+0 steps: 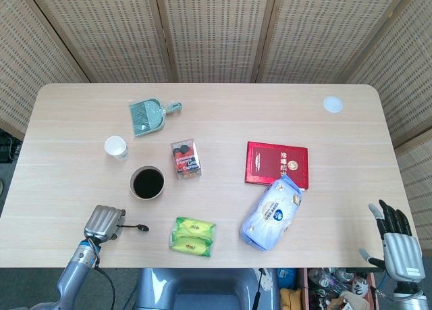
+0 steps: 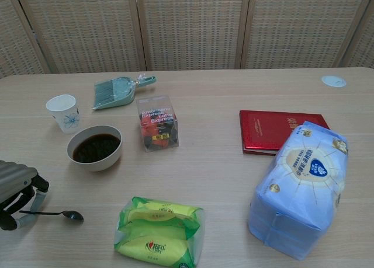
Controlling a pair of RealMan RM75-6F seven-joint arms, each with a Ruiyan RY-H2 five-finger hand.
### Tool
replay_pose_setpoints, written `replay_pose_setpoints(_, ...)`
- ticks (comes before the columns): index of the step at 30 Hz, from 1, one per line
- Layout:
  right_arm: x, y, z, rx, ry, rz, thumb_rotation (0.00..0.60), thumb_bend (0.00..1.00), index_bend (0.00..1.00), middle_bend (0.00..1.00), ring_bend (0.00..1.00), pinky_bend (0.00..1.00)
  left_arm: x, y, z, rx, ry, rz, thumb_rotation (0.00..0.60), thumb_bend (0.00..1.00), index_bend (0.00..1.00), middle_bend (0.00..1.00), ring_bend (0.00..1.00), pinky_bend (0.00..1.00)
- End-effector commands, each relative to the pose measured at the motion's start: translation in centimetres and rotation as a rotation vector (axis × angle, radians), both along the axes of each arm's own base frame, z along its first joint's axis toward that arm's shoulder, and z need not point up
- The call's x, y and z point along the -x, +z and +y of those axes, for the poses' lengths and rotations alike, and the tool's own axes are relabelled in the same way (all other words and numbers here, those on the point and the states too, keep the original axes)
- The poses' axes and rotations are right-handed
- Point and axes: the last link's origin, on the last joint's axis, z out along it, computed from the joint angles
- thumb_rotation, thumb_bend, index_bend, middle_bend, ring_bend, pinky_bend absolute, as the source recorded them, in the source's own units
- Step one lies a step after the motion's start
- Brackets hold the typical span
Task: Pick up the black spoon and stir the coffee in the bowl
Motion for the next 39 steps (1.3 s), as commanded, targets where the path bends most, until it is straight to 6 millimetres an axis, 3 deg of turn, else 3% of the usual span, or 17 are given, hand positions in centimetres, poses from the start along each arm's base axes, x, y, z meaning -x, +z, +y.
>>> replay_pose_setpoints(1, 0.0, 0.0, 0.0, 0.000, 0.001, 0.001, 0.600, 0.24, 0.08, 0.03, 0.00, 0.00, -0.3, 0.9, 0.5, -0.020, -0.025, 0.009, 0.600, 0.37, 0.61, 0.81, 0.72, 0.71)
replay_pose_setpoints(8, -0.1, 0.0, 0.0, 0.001, 0.001, -0.002, 0.600, 0.24, 0.08, 0.03, 0.00, 0.00, -0.8, 3.2, 1.8, -0.067, -0.090, 0.061, 0.600, 0.37, 0.62, 0.81, 0.72, 0.71)
replay_pose_setpoints(22, -0.1, 0.0, 0.0, 0.002, 0.009, -0.007, 0.600, 0.24, 0.08, 0.03, 0.00, 0.00, -4.5, 8.5, 4.7, -0.183, -0.272, 0.130, 0.600, 0.38, 0.67, 0.82, 0.72, 0.71)
replay_pose_setpoints(30, -0.1, -0.1, -0.1, 0.000, 0.013, -0.009, 0.600, 0.24, 0.08, 0.03, 0.00, 0.00, -6.7, 9.3, 6.9, -0.201, -0.404, 0.258, 0.600, 0.40, 0.69, 0.83, 0.72, 0.71)
replay_pose_setpoints(39, -0.1, 0.0, -0.1, 0.002, 0.011, -0.010, 0.600, 0.24, 0.08, 0.03, 0.00, 0.00, -8.0, 8.1, 9.4, -0.184, -0.522, 0.412, 0.600, 0.40, 0.70, 0.83, 0.72, 0.71)
